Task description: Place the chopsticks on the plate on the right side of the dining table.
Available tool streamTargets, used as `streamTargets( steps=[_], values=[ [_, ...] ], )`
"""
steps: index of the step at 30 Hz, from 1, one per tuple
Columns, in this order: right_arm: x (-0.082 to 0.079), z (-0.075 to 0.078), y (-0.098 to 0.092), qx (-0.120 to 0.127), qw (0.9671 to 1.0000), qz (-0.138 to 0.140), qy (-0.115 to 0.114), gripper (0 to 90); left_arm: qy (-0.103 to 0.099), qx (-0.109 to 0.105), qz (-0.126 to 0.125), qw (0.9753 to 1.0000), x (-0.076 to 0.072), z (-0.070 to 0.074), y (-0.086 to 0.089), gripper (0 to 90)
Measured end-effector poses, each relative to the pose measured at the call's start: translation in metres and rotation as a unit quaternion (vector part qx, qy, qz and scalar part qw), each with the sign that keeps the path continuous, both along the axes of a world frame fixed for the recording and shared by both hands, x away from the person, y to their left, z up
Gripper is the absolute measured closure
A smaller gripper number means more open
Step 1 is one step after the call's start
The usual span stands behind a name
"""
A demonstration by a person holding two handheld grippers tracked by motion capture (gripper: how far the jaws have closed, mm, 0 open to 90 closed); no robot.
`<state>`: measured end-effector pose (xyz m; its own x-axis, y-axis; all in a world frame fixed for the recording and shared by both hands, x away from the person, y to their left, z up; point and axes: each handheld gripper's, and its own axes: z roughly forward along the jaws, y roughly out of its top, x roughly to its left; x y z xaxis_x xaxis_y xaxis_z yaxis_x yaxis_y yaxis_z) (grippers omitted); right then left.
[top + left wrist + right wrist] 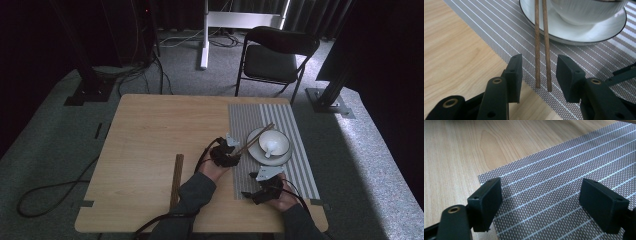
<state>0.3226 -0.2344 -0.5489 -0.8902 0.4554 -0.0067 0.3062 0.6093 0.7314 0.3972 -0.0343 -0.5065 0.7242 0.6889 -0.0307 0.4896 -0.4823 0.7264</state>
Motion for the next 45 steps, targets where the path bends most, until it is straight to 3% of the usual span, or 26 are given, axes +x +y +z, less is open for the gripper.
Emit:
streamTargets(
  steps=[8,19,31,45],
  values=[
    [0.000,0.000,0.000,0.000,1.0000,0.000,0.000,17.8,0.000,0.011,-0.004,0.9999,-0.004,-0.007,-0.003,58.1],
    [0.000,0.000,0.000,0.000,1.0000,0.000,0.001,17.8,-0.016,0.040,-0.010,0.9990,-0.010,-0.009,-0.007,72.0],
    [0.000,0.000,0.000,0.000,1.0000,0.000,0.001,17.8,-0.012,0.047,-0.010,0.9988,-0.007,-0.010,-0.009,80.2],
    [0.000,0.000,0.000,0.000,1.0000,0.000,-0.001,17.8,-0.016,0.052,-0.018,0.9984,0.003,-0.009,-0.015,81.0]
  ],
)
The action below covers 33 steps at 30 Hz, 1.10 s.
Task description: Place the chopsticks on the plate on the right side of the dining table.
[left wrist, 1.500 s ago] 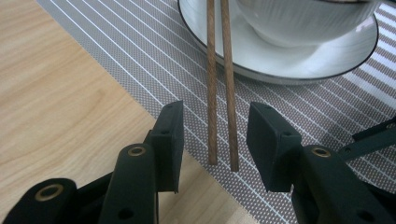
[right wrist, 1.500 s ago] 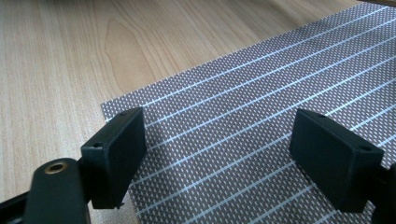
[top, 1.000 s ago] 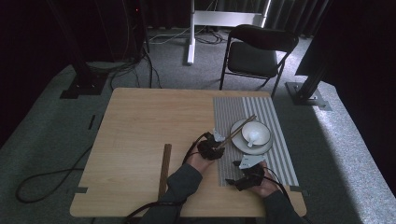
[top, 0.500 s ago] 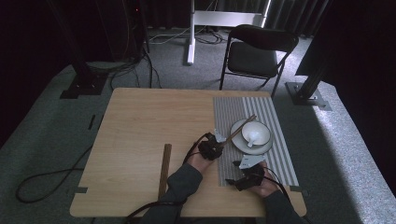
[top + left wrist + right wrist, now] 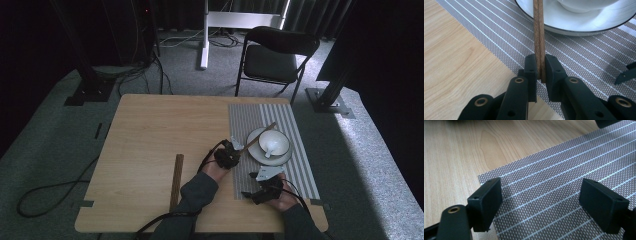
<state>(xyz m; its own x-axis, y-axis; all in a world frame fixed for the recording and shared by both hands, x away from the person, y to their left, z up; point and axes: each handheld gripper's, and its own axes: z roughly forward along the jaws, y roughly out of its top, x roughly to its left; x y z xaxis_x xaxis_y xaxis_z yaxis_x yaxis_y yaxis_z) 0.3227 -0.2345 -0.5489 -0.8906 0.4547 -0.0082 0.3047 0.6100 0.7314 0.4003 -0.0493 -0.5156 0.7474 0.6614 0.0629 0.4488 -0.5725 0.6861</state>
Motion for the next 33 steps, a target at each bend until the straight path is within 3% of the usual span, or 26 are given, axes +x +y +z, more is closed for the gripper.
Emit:
streamTargets(
  steps=[33],
  values=[
    [0.000,0.000,0.000,0.001,1.0000,0.000,0.001,17.8,-0.006,0.002,-0.046,0.9989,0.031,-0.001,-0.019,81.1]
  ],
)
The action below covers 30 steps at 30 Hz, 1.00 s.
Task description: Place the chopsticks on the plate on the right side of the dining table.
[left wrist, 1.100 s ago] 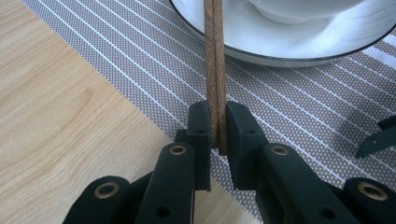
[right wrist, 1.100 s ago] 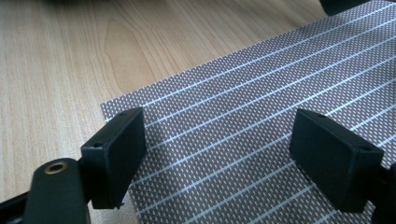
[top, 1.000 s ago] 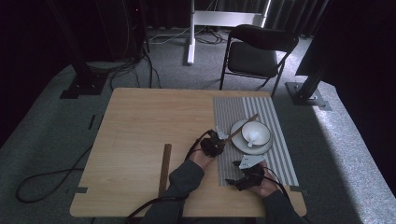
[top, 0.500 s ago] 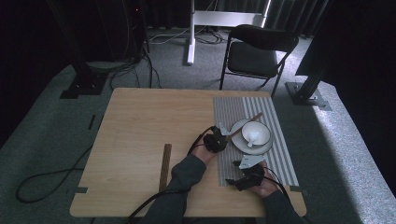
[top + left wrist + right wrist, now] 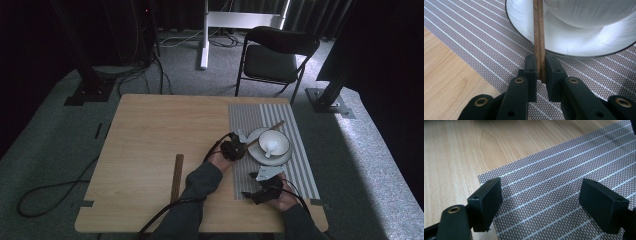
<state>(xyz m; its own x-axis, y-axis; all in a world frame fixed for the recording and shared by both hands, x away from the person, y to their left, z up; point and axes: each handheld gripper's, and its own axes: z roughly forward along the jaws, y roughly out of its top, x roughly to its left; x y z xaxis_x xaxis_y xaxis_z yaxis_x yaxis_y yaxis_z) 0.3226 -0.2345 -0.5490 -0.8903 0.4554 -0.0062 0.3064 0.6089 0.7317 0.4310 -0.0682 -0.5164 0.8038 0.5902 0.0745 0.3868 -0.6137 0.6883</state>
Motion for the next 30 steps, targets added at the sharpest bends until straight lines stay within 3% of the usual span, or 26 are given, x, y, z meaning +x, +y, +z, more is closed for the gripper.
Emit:
streamTargets(
  steps=[15,20,30],
  values=[
    [0.000,0.000,0.000,0.000,1.0000,-0.001,0.000,17.7,0.003,-0.004,-0.007,1.0000,0.004,-0.001,-0.003,80.9],
    [-0.001,0.000,0.001,0.001,1.0000,0.001,0.000,18.9,0.006,-0.006,-0.008,0.9999,0.003,0.000,-0.003,76.6],
    [-0.007,0.023,-0.013,0.043,0.9988,-0.010,-0.023,28.6,-0.003,0.002,0.004,1.0000,-0.010,0.000,0.006,64.4]
  ],
)
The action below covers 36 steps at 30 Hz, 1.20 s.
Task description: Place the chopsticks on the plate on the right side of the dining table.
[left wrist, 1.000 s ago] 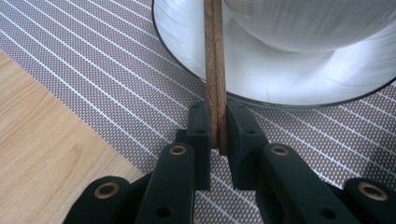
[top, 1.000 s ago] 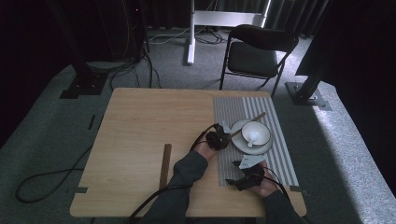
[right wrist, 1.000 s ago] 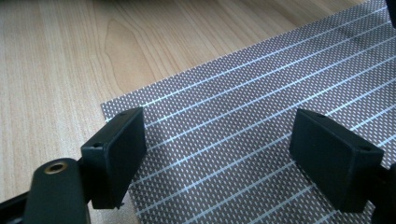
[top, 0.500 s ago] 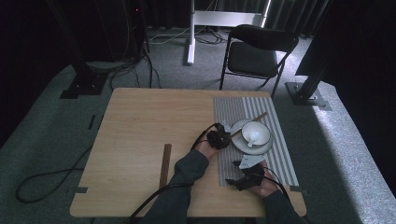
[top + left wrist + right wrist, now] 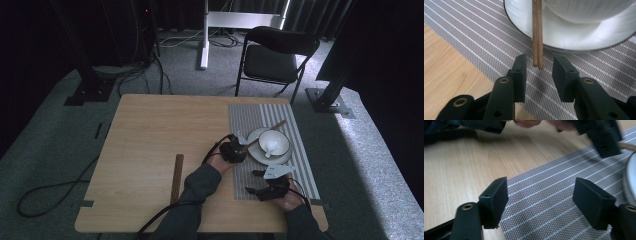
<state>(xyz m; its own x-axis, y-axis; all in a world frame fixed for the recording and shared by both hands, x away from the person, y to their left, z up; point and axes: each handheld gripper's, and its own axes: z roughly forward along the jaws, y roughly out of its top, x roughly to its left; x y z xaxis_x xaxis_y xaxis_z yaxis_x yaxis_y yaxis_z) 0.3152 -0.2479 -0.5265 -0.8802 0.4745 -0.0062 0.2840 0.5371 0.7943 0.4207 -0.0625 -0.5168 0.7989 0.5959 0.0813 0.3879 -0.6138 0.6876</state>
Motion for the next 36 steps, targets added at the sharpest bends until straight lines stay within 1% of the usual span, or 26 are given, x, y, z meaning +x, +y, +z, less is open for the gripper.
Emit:
streamTargets(
  steps=[3,5,6,8,9,10,11,12,16,19,23,26,29,32,34,36],
  values=[
    [-0.002,0.007,-0.005,0.007,0.9999,-0.006,-0.004,35.0,-0.003,0.006,0.006,1.0000,-0.004,0.000,0.004,62.5],
    [-0.003,0.011,-0.009,0.008,0.9999,-0.012,-0.007,42.6,-0.004,0.009,0.009,0.9999,-0.006,0.001,0.006,61.4],
    [-0.003,0.012,-0.010,0.008,0.9998,-0.019,-0.005,44.5,-0.003,0.012,0.011,0.9999,-0.007,0.001,0.007,61.2],
    [-0.004,0.015,-0.015,0.007,0.9995,-0.028,-0.009,47.9,0.003,0.010,0.013,0.9999,-0.007,0.000,0.009,60.4],
    [-0.004,0.015,-0.015,0.007,0.9995,-0.028,-0.009,47.9,0.003,0.010,0.013,0.9999,-0.007,0.000,0.009,60.4],
    [-0.005,0.017,-0.017,0.009,0.9993,-0.034,-0.010,49.5,0.004,0.009,0.013,0.9999,-0.007,0.000,0.010,60.4],
    [-0.006,0.022,-0.022,0.015,0.9988,-0.045,-0.014,51.0,0.004,0.009,0.014,0.9999,-0.006,0.000,0.010,60.3],
    [-0.006,0.024,-0.025,0.017,0.9985,-0.049,-0.017,51.5,0.004,0.009,0.014,0.9999,-0.006,0.000,0.010,60.4],
    [-0.007,0.034,-0.036,0.025,0.9969,-0.069,-0.028,52.0,0.005,0.005,0.012,0.9999,-0.007,0.001,0.009,60.4],
    [-0.004,0.041,-0.046,0.025,0.9955,-0.084,-0.037,51.9,0.007,0.005,0.011,0.9999,-0.006,0.001,0.009,60.4],
    [0.001,0.050,-0.061,0.033,0.9927,-0.108,-0.044,53.4,0.008,0.002,0.014,0.9999,-0.005,0.002,0.009,60.4],
    [0.006,0.057,-0.070,0.037,0.9902,-0.123,-0.053,53.8,0.007,0.004,0.015,0.9999,-0.004,0.003,0.011,60.4],
    [0.016,0.062,-0.077,0.035,0.9860,-0.153,-0.057,54.9,0.008,0.002,0.018,0.9998,-0.003,0.003,0.012,60.4],
    [0.026,0.064,-0.081,0.034,0.9828,-0.172,-0.059,55.1,0.011,-0.005,0.019,0.9998,-0.003,0.003,0.013,59.8],
    [0.033,0.064,-0.084,0.036,0.9811,-0.180,-0.061,55.0,0.011,-0.005,0.019,0.9997,-0.003,0.004,0.013,59.8],
    [0.042,0.064,-0.086,0.034,0.9783,-0.194,-0.064,54.3,0.012,-0.007,0.020,0.9997,-0.003,0.004,0.014,59.7]
  ],
)
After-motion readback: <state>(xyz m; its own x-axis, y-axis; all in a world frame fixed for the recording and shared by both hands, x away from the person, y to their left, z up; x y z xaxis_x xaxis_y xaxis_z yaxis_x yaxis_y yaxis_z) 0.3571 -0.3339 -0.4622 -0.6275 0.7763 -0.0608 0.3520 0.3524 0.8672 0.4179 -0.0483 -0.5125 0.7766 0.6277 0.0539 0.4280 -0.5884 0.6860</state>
